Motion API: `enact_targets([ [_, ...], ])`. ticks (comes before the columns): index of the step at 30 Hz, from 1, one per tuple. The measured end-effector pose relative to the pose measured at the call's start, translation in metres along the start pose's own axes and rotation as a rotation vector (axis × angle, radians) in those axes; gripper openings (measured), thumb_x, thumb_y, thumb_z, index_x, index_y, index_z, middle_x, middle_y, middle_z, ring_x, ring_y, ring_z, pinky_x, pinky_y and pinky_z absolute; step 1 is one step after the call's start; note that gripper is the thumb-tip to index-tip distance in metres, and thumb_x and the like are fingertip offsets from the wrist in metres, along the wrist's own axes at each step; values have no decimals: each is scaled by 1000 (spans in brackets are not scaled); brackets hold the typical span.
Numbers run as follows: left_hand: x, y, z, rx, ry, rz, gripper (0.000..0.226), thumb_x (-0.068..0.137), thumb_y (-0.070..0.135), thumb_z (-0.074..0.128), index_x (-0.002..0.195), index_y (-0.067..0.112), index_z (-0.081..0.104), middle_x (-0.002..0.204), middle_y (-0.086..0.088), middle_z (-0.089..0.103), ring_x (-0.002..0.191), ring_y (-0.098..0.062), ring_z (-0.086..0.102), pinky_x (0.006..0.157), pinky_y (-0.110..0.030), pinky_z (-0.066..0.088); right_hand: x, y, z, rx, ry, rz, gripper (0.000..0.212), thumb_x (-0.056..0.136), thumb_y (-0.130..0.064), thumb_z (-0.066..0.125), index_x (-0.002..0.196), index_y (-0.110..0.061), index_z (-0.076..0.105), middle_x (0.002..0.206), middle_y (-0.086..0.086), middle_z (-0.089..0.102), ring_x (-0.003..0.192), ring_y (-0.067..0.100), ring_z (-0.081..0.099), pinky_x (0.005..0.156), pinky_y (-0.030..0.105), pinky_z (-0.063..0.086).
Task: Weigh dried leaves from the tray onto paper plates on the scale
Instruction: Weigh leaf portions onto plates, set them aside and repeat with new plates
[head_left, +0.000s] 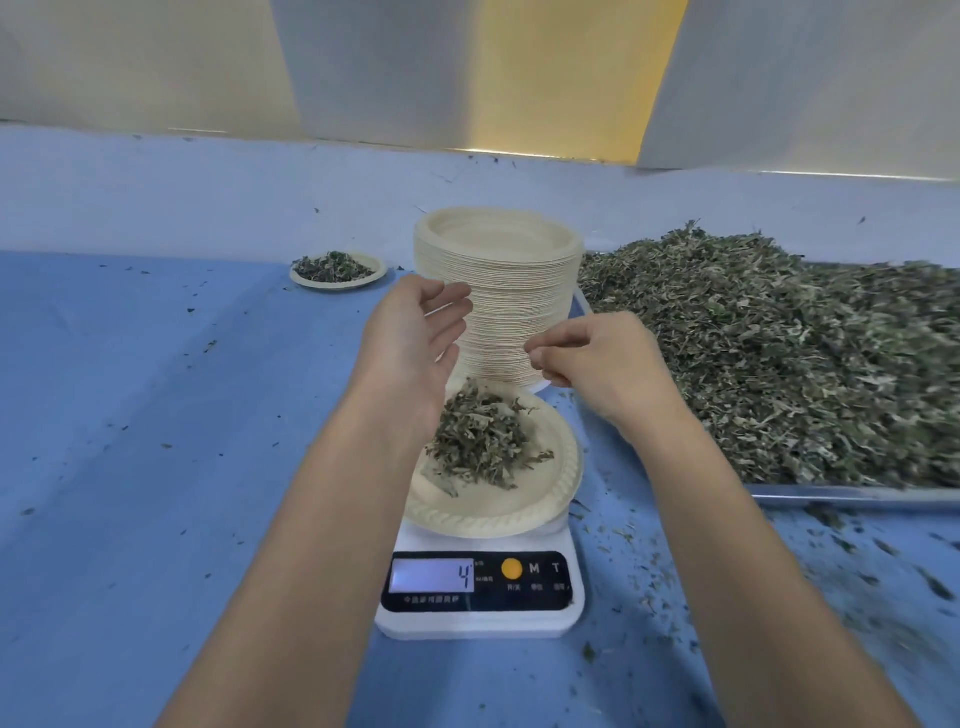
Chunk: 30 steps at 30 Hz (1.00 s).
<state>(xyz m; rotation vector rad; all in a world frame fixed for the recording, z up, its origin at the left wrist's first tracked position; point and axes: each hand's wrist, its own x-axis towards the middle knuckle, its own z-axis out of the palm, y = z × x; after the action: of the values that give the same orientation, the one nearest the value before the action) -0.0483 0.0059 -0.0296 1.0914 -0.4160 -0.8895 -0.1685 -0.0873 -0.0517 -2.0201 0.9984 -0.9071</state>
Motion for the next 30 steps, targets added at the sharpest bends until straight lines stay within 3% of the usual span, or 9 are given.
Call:
enact_targets([
  [2,-2,0,8,-19,-77,-4,30,95,22,38,102,10,65,115,-8,65,116,-17,55,103,-28,37,2,13,-11,-68,83,20,13,83,-11,68,81,-22,76,65,-13,66,60,2,59,64,16,49],
  [5,-6,-3,28,-21,-162,-9,28,94,19,38,96,9,65,111,-8,67,112,-17,59,100,-27,41,6,36,-33,-363,133,91,22,84,-7,61,99,-16,75,94,2,73,86,18,64,76,25,49],
  [8,-9,-12,55,14,-239,-46,27,94,19,39,89,10,63,111,-9,66,110,-18,59,94,-26,42,7,56,-52,-599,44,215,28,83,-6,59,105,-19,72,107,11,69,99,30,62,85,38,52],
  [12,-9,-36,87,25,-207,-146,26,96,21,38,101,9,61,123,-10,60,119,-20,54,94,-26,39,8,70,-62,-803,-72,222,39,81,-16,65,118,-24,64,112,10,65,104,30,60,84,38,53],
  [15,-8,-53,99,-10,-175,-237,23,96,21,37,104,10,56,117,-10,58,115,-20,54,88,-25,39,12,79,-60,-891,-161,176,48,83,-18,63,130,-23,56,123,12,60,113,31,56,91,40,50],
  [18,-7,-66,104,-43,-147,-313,24,96,21,38,101,8,57,122,-12,58,117,-22,53,94,-28,38,16,88,-58,-926,-186,148,40,87,-20,61,127,-25,58,122,11,61,114,31,56,89,36,49],
  [22,-6,-78,105,-56,-83,-331,25,96,20,38,102,7,59,118,-11,58,114,-21,53,94,-28,38,16,90,-54,-922,-115,114,30,87,-10,59,111,-24,69,108,14,65,102,32,60,75,30,46],
  [30,-1,-86,109,-181,-12,-379,38,96,20,37,123,1,55,131,-14,53,122,-23,50,96,-28,38,17,89,-53,-816,-2,132,21,81,-7,64,96,-18,76,98,16,66,94,35,62,73,29,47],
])
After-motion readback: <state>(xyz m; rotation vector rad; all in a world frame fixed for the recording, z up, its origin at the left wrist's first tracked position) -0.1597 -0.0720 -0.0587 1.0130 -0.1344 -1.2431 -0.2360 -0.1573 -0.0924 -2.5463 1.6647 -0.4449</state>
